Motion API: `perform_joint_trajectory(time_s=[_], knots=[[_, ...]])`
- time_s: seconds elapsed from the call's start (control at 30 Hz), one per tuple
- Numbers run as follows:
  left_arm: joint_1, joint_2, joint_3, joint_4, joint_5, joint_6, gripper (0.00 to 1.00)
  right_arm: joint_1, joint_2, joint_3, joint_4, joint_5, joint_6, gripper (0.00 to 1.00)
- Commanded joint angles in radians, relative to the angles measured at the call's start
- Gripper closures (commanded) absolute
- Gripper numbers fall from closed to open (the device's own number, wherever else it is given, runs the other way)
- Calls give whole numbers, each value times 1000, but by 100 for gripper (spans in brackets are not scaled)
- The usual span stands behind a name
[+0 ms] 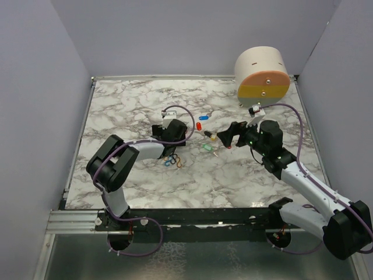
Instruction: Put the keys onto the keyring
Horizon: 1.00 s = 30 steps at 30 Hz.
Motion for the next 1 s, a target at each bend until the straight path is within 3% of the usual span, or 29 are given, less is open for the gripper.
perform_joint_trajectory(time_s=[0.0, 0.97], knots=[[-57, 6, -51, -189, 47, 34, 1, 7, 2, 7, -5, -5, 7, 1], [-80, -147, -55, -296, -52, 30, 1, 7, -23, 7, -20, 1, 7, 1]])
